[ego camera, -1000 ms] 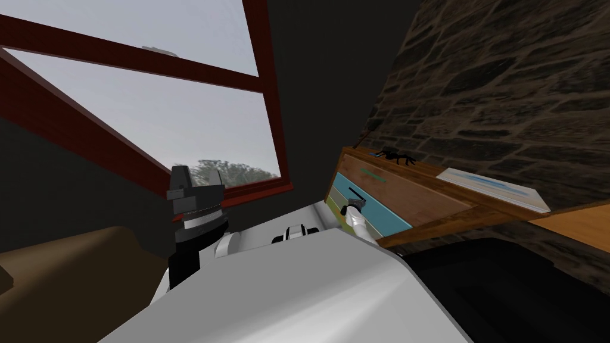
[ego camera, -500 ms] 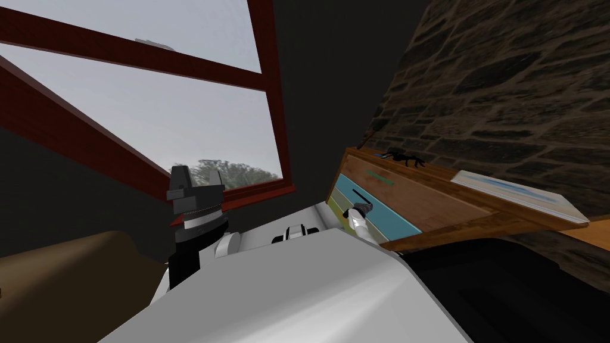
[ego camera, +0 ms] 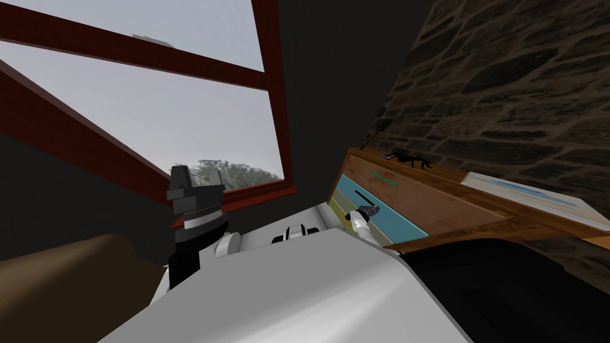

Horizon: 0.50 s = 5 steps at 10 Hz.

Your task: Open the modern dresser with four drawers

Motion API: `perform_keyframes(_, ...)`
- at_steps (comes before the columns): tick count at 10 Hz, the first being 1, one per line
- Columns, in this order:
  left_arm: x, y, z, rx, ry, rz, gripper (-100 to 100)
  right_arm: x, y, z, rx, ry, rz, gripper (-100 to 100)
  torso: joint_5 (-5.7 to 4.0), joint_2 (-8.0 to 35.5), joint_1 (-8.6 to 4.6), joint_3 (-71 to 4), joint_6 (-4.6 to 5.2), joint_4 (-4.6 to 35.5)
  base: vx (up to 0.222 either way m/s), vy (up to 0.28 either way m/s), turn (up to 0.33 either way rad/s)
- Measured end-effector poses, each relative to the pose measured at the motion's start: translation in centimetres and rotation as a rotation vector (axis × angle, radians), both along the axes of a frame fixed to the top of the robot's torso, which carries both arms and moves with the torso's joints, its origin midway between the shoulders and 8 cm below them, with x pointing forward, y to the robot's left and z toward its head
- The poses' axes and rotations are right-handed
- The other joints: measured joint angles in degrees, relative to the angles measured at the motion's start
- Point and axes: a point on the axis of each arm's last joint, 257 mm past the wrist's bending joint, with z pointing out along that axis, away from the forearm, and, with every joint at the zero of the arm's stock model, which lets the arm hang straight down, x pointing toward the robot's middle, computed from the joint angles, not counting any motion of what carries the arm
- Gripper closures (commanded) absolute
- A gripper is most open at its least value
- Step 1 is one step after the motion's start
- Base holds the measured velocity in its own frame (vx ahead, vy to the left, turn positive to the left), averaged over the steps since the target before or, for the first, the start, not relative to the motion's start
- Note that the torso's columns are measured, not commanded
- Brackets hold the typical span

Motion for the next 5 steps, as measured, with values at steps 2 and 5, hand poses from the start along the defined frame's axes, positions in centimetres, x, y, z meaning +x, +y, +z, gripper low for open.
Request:
perform_keyframes(2,0.00,0.00,0.00,0.000,0.000,0.000,0,-0.56,-0.71,0.43,-0.027,0.022,-0.016,-100,0.00,0.0,-0.01,0.0,0.00,0.0,0.018,0.018,0.000)
perform_keyframes(5,0.00,0.00,0.00,0.000,0.000,0.000,0,-0.58,-0.74,0.46,-0.029,0.022,-0.017,100,-0.01,0.0,-0.02,0.0,0.00,0.0,-0.009,0.035,-0.002)
